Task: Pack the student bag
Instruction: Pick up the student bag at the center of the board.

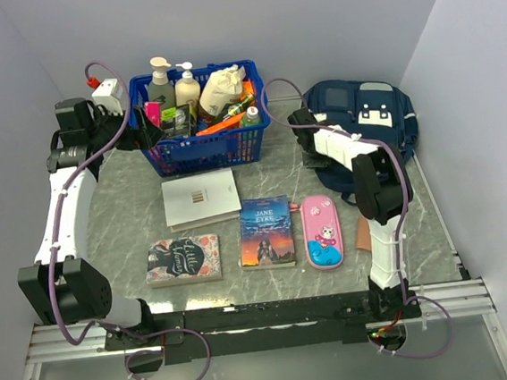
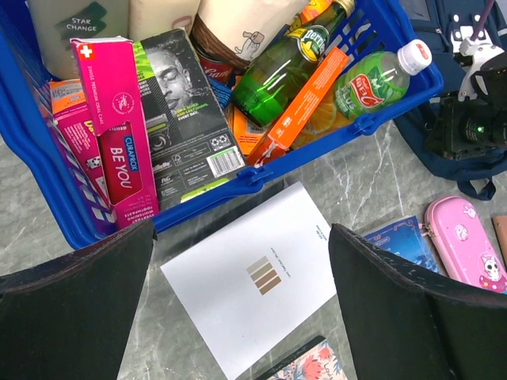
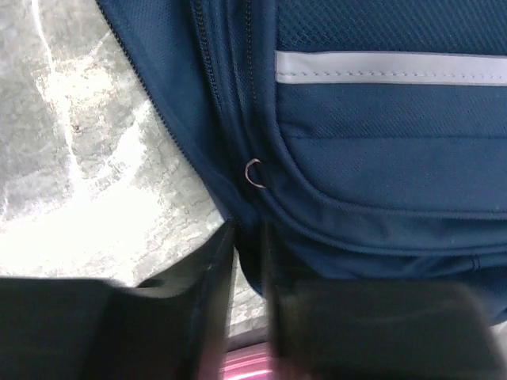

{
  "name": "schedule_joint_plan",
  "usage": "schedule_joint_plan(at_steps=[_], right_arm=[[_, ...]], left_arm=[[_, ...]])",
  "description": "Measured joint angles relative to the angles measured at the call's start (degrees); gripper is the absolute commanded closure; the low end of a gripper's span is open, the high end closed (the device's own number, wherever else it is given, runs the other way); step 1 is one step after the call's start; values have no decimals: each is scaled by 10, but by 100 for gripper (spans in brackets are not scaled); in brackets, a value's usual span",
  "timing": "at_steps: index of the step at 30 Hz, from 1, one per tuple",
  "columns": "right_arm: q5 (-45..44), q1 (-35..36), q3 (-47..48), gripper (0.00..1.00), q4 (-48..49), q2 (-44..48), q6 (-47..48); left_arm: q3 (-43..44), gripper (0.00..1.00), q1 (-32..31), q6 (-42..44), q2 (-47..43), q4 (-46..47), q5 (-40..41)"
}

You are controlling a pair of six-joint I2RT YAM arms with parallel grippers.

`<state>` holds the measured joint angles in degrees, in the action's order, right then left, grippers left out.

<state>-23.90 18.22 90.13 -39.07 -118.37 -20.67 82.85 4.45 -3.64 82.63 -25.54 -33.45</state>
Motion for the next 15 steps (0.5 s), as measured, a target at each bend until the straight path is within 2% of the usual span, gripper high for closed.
schedule_joint_plan(at_steps=[2,11,15], right_arm=[[0,-3,0,100,-1,0,-3],[28,-29,27,100,-31,30,-5],[35,-35,81,100,-46,73,8]], left_arm=[[0,4,1,0,0,0,0],[-5,4,2,0,-2,-1,1],[-16,4,2,2,-9,-2,3]])
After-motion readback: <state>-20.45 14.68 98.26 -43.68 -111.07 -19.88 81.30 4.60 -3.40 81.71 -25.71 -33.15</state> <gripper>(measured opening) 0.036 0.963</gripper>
